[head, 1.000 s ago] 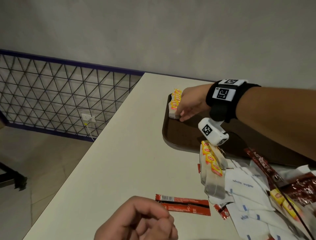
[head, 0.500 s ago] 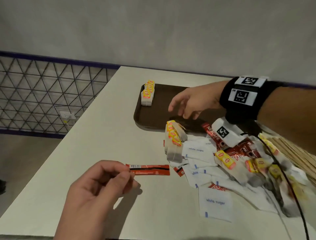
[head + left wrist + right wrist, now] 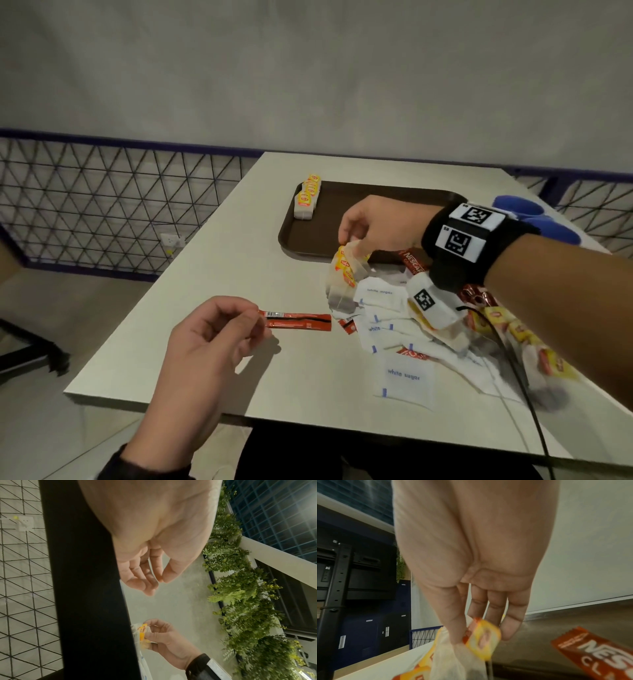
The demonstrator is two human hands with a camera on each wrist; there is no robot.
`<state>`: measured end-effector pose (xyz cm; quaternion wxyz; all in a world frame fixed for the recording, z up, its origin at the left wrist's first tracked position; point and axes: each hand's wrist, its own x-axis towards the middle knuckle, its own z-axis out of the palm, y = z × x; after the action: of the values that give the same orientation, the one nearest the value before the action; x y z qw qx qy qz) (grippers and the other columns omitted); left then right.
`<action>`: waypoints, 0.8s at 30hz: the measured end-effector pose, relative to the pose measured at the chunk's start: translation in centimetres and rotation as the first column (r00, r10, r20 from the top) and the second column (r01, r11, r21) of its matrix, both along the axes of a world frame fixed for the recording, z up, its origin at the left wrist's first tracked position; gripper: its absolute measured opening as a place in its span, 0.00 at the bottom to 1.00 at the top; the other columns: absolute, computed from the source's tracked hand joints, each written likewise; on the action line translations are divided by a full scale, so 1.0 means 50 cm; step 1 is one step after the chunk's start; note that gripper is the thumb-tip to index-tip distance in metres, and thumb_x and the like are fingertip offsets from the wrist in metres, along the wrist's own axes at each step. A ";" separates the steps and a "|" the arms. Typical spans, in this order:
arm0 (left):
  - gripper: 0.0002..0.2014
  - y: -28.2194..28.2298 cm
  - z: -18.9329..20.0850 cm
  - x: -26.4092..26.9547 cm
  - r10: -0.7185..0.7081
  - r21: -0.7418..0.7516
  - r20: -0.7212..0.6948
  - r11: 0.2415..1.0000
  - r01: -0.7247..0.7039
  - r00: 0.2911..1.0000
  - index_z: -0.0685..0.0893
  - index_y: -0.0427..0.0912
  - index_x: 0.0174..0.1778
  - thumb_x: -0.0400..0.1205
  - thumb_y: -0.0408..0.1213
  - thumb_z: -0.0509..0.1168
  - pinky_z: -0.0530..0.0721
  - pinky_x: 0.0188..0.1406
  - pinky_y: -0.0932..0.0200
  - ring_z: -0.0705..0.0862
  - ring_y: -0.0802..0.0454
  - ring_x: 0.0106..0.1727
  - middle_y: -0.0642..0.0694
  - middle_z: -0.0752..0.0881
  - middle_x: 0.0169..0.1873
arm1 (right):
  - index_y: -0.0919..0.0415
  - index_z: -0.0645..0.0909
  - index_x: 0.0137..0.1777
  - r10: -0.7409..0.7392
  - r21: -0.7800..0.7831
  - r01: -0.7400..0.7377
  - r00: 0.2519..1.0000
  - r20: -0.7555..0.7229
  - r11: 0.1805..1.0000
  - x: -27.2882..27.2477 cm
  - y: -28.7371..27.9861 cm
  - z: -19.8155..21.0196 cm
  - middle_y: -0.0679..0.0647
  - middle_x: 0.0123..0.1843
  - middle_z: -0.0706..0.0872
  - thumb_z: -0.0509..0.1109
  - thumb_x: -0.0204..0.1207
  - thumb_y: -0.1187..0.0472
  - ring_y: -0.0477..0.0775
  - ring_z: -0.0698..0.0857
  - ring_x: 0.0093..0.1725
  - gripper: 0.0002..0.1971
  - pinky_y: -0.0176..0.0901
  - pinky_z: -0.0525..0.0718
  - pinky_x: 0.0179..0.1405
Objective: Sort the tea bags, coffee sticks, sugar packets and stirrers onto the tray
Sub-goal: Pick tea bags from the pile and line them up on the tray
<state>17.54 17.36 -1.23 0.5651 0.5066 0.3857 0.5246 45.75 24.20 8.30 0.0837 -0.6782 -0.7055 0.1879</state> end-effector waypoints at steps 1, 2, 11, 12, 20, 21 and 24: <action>0.11 -0.001 0.001 0.001 -0.001 0.002 0.002 1.000 0.001 1.000 0.89 0.37 0.38 0.84 0.24 0.65 0.81 0.49 0.45 0.82 0.39 0.42 0.33 0.87 0.36 | 0.48 0.89 0.51 0.000 0.010 0.000 1.000 -0.008 1.000 0.001 -0.007 0.000 0.47 0.50 0.89 0.81 0.75 0.62 0.49 0.88 0.51 0.09 0.54 0.91 0.58; 0.11 -0.001 0.002 0.001 -0.002 0.004 0.006 1.000 0.002 1.000 0.89 0.37 0.38 0.84 0.24 0.65 0.81 0.49 0.45 0.83 0.39 0.42 0.34 0.87 0.36 | 0.49 0.89 0.51 -0.001 0.026 0.002 1.000 -0.018 1.000 0.003 -0.014 0.002 0.47 0.50 0.89 0.80 0.76 0.62 0.49 0.88 0.51 0.09 0.52 0.91 0.57; 0.11 -0.007 -0.010 0.006 0.008 0.059 0.006 0.998 -0.008 1.000 0.88 0.36 0.39 0.84 0.23 0.64 0.86 0.39 0.57 0.83 0.43 0.38 0.36 0.86 0.35 | 0.52 0.90 0.55 -0.065 0.258 0.096 0.990 -0.129 0.961 0.027 -0.073 0.032 0.43 0.49 0.88 0.76 0.79 0.64 0.44 0.86 0.49 0.08 0.35 0.85 0.44; 0.10 -0.008 -0.010 0.007 0.009 0.058 0.009 0.998 -0.010 1.000 0.88 0.35 0.39 0.84 0.24 0.64 0.85 0.41 0.56 0.83 0.42 0.38 0.36 0.85 0.35 | 0.53 0.89 0.56 -0.070 0.271 0.102 0.989 -0.128 0.957 0.031 -0.080 0.035 0.43 0.50 0.88 0.76 0.79 0.65 0.43 0.86 0.49 0.08 0.35 0.85 0.44; 0.11 -0.043 0.014 0.042 0.025 0.097 0.070 0.995 -0.032 0.997 0.90 0.44 0.39 0.83 0.27 0.66 0.88 0.49 0.49 0.89 0.43 0.49 0.39 0.91 0.44 | 0.50 0.89 0.53 -0.075 0.280 0.176 0.938 -0.339 0.944 0.032 -0.162 0.056 0.50 0.48 0.92 0.79 0.77 0.64 0.49 0.90 0.47 0.09 0.46 0.91 0.47; 0.08 -0.051 0.018 0.055 -0.002 0.108 0.078 0.994 -0.007 0.997 0.91 0.44 0.42 0.82 0.29 0.68 0.89 0.50 0.48 0.90 0.43 0.50 0.39 0.91 0.46 | 0.51 0.90 0.53 -0.053 0.251 0.173 0.904 -0.424 0.952 0.024 -0.179 0.057 0.53 0.47 0.93 0.80 0.76 0.65 0.50 0.91 0.45 0.09 0.46 0.91 0.44; 0.11 -0.071 0.029 0.099 -0.163 0.119 0.062 0.981 0.154 0.985 0.87 0.41 0.57 0.79 0.34 0.73 0.91 0.52 0.50 0.92 0.44 0.53 0.42 0.90 0.56 | 0.54 0.90 0.56 0.019 0.116 0.064 0.795 -0.607 0.991 0.000 -0.223 0.051 0.56 0.49 0.94 0.80 0.76 0.67 0.52 0.91 0.45 0.12 0.46 0.89 0.45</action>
<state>22.49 13.83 0.22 0.5888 0.5479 0.2930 0.5170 45.75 13.03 10.87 0.3516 -0.5837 -0.6440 0.3477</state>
